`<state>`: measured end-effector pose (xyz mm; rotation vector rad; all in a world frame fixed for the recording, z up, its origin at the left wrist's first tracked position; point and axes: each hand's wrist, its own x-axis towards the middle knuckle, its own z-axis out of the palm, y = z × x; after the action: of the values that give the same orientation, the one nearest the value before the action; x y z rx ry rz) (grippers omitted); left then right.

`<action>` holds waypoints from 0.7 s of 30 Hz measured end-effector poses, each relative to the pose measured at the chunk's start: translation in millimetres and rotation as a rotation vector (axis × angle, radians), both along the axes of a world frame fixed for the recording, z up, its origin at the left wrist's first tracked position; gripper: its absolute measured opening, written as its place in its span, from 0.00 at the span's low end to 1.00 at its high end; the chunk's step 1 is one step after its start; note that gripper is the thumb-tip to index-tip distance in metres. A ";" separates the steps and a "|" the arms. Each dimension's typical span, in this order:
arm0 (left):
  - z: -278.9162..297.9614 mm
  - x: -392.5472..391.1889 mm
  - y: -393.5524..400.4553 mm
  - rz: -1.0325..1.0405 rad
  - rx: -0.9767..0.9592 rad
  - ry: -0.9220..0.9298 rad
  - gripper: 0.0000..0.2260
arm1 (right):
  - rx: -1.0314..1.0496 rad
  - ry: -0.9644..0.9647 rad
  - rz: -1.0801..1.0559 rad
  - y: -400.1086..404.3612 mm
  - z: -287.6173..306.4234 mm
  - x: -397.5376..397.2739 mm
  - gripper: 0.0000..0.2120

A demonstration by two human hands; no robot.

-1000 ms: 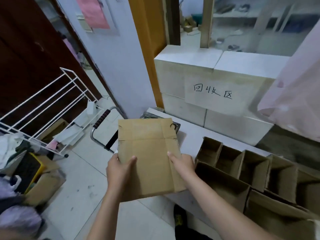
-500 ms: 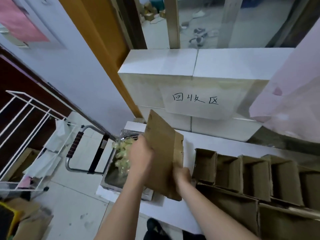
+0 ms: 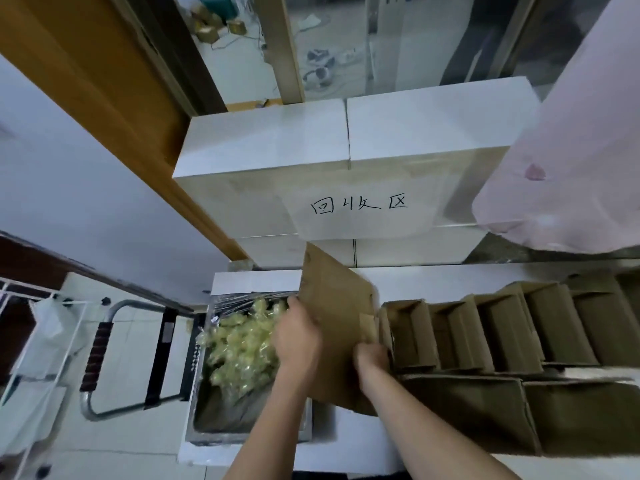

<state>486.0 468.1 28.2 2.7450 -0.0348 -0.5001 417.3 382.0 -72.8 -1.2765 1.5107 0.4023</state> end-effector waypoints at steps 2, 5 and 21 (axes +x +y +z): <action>-8.5 4.0 3.6 0.001 -0.060 0.027 0.14 | -0.070 0.027 0.008 -2.8 -0.4 1.0 0.19; -23.4 8.0 5.9 0.024 -0.131 0.091 0.14 | -0.134 0.055 -0.030 -9.0 -0.7 3.1 0.21; -66.7 31.5 10.1 -0.048 -0.281 0.283 0.35 | -0.179 0.041 -0.342 -58.7 13.1 7.2 0.17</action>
<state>517.5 478.1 -38.5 2.3832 -0.0930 -0.8245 424.5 323.4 -59.7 -1.1210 1.7934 0.0720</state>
